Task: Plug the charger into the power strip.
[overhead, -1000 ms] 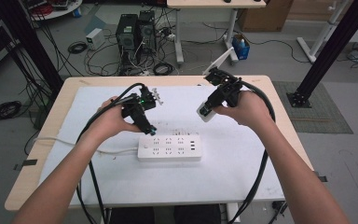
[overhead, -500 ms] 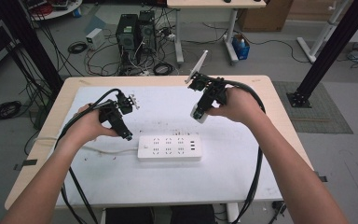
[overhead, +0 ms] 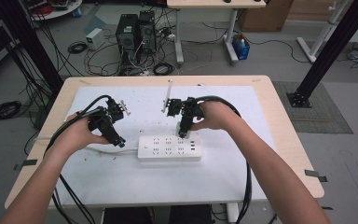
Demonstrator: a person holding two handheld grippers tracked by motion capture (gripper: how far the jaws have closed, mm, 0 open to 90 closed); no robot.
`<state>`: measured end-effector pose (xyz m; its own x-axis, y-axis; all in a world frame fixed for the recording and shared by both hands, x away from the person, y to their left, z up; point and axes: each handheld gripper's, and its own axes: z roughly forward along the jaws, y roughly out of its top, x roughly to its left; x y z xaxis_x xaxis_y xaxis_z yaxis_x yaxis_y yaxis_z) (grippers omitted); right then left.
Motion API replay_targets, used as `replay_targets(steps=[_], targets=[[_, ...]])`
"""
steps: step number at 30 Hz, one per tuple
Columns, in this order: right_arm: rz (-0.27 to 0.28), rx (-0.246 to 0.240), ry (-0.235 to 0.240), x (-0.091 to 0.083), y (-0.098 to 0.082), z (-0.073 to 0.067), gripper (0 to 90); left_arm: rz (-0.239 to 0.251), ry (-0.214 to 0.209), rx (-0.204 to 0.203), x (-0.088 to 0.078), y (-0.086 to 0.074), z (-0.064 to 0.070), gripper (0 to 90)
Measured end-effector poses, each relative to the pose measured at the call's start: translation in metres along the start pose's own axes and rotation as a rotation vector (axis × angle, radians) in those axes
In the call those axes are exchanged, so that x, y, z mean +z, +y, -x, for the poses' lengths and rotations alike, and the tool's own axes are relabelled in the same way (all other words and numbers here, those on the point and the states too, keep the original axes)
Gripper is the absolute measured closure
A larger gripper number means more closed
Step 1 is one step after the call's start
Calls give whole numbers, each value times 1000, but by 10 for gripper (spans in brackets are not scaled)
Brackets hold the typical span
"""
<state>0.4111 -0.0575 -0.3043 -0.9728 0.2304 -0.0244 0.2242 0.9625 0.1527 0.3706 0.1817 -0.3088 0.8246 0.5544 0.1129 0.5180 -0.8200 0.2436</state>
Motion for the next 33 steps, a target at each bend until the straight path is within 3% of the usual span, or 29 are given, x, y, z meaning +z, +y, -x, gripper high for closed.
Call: replay_targets(steps=[6, 7, 9, 14, 17, 20, 23, 24, 32, 33], targets=[[-42, -85, 11, 31, 9, 4, 626, 14, 3, -17, 1, -4, 5, 176], [-45, -103, 18, 35, 9, 4, 625, -10, 10, 7, 0, -5, 3, 176], [-45, -108, 24, 39, 11, 7, 625, 16, 6, -26, 0, -7, 6, 175], [-61, -140, 31, 43, 10, 7, 625, 18, 8, -29, -3, -10, 8, 176], [-66, -198, 32, 47, 8, 6, 628, 20, 7, -39, -3, -12, 9, 176], [-61, -208, 33, 47, 9, 6, 630, 15, 4, -40, -2, -13, 10, 175], [-56, -248, 27, 49, 8, 6, 632, 6, -2, -41, 1, -13, 10, 176], [-80, -249, 29, 55, 8, 7, 632, 4, -3, -40, 1, -13, 10, 176], [-59, -241, 51, 56, 7, 9, 633, 4, -4, -35, 3, -9, 13, 175], [-61, -257, 37, 57, 8, 7, 633, 6, -6, -33, 2, -9, 13, 175]])
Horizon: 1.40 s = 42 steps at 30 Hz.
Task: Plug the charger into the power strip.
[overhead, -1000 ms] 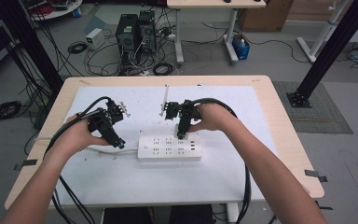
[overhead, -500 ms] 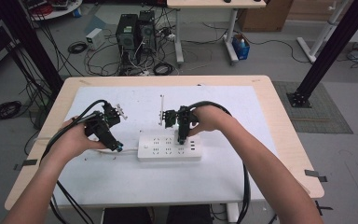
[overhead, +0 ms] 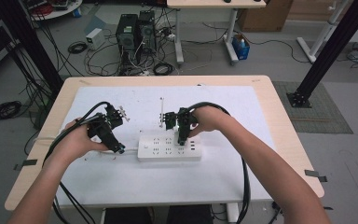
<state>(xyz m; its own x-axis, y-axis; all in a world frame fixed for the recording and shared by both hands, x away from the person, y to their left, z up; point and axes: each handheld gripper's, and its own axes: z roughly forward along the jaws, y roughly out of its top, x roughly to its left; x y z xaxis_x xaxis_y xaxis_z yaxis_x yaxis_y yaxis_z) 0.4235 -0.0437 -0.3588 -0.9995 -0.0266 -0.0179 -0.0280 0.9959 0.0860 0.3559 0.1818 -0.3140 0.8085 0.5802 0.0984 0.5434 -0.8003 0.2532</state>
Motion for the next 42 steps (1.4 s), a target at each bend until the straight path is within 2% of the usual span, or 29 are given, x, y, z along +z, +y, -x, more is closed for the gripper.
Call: replay_targets(steps=[1, 4, 7, 8, 12, 16, 17, 18, 19, 20, 21, 23, 25, 26, 27, 28, 29, 30, 33, 35, 36, 37, 38, 39, 42], targets=[[-6, 4, -6, 0, 1, -2, 633, 4, -3, -2, -1, 0, 0, 175], [-31, -33, -63, 3, 7, -11, 633, 3, 1, 3, -2, 2, 0, 175], [1, 6, -28, 3, 2, -5, 633, 14, -3, 2, -2, 2, 2, 175], [12, -2, -33, 4, 1, -5, 633, 12, -2, 6, -2, 3, 2, 176], [57, 24, -15, 4, -6, -3, 632, 22, 2, 6, -2, 3, 4, 176], [76, 10, -18, 5, -8, -4, 627, 32, -9, 2, -2, 2, 5, 175], [78, 15, -5, 5, -8, -2, 621, 22, -9, 18, -2, 2, 3, 175], [66, 54, 22, 5, -7, 1, 518, 28, -12, 2, -1, 2, 4, 175], [49, 111, 60, 5, -7, 6, 383, 22, -8, 6, -2, 2, 3, 175], [57, 163, 72, 3, -8, 9, 352, 24, -3, 6, -3, 3, 2, 175], [89, 201, 84, -4, -11, 9, 328, 29, -1, 4, -4, 2, 0, 175], [169, 249, 82, -22, -20, 9, 316, 52, -9, -7, -4, 1, -1, 175], [218, 322, 48, -41, -33, 9, 277, 44, -1, 4, -5, 1, -5, 175], [218, 322, 48, -41, -33, 9, 277, 44, -1, 4, -5, 1, -5, 175], [253, 477, -18, -64, -62, 9, 256, 56, 15, -2, -6, 0, -7, 175], [251, 540, -51, -69, -73, 8, 255, 82, 20, -15, -7, 0, -10, 175], [251, 540, -51, -69, -73, 8, 255, 82, 20, -15, -7, 0, -10, 175], [235, 669, -99, -77, -95, 6, 228, 92, 27, -14, -9, 1, -13, 175], [244, 821, -169, -84, -124, 2, 228, 95, 36, -5, -9, 2, -15, 175], [240, 888, -165, -83, -142, 0, 225, 111, 46, -12, -9, 4, -20, 175], [221, 919, -172, -82, -148, -1, 225, 116, 46, -23, -8, 5, -21, 175], [221, 919, -172, -82, -148, -1, 225, 116, 46, -23, -8, 5, -21, 175], [202, 964, -180, -81, -159, -3, 225, 118, 43, -31, -7, 6, -25, 175], [204, 985, -175, -80, -164, -3, 225, 114, 39, -32, -6, 7, -26, 175], [203, 1010, -175, -79, -171, -5, 225, 100, 39, -38, -4, 9, -30, 175]])
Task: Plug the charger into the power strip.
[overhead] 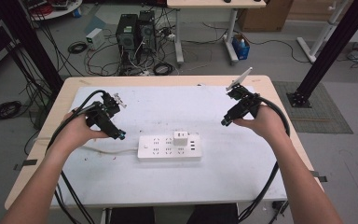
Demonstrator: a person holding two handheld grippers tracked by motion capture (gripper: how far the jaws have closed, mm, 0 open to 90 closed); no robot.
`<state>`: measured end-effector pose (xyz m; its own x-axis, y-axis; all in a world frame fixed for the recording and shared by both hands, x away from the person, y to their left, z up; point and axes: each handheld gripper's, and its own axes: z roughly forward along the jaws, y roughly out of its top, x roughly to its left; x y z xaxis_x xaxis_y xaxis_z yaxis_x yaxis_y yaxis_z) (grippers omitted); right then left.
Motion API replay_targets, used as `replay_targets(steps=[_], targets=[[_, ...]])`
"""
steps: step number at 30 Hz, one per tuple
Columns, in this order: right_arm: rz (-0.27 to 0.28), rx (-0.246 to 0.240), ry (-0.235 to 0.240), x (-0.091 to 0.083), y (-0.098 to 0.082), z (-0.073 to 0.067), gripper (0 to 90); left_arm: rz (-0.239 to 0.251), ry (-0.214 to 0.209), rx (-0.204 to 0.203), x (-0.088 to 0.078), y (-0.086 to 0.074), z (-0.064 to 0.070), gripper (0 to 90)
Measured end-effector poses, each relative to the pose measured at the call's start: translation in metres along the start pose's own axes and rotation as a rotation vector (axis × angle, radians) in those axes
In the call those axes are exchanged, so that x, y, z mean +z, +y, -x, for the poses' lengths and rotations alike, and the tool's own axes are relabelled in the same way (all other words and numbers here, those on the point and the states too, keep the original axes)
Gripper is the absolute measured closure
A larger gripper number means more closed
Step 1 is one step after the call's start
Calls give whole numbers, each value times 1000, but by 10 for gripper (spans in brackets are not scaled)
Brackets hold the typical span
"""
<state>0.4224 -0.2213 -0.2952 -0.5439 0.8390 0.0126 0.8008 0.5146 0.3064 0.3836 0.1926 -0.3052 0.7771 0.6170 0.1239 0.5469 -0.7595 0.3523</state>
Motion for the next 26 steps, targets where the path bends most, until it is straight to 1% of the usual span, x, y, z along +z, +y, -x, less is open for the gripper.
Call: replay_targets(steps=[4, 6, 7, 9, 12, 13, 18, 20, 22, 26], targets=[[4, 8, 0, 0, -2, 2, 225, -8, 3, 3, 2, 2, -2, 175], [5, 5, 3, -1, -2, 2, 226, -9, 2, 4, 2, 3, -2, 175], [8, 5, -3, -1, -3, 2, 226, -13, 1, 5, 2, 4, -2, 175], [2, 7, 0, 0, -3, 2, 225, -14, 1, 5, 3, 5, -2, 175], [10, 6, -2, 0, -3, 4, 225, -15, 4, 4, 4, 5, -1, 175], [7, 6, 0, 1, -3, 4, 225, -18, 3, 11, 4, 6, -1, 175], [3, 2, -4, 2, -5, 4, 225, -21, 2, 7, 4, 6, -1, 175], [6, 4, 4, 3, -5, 5, 225, -21, 5, 8, 4, 6, -1, 175], [3, 8, 1, 4, -6, 5, 225, -14, 5, -2, 4, 5, 0, 175], [7, 10, -1, 4, -7, 5, 225, -15, 10, 0, 4, 5, -1, 175]])
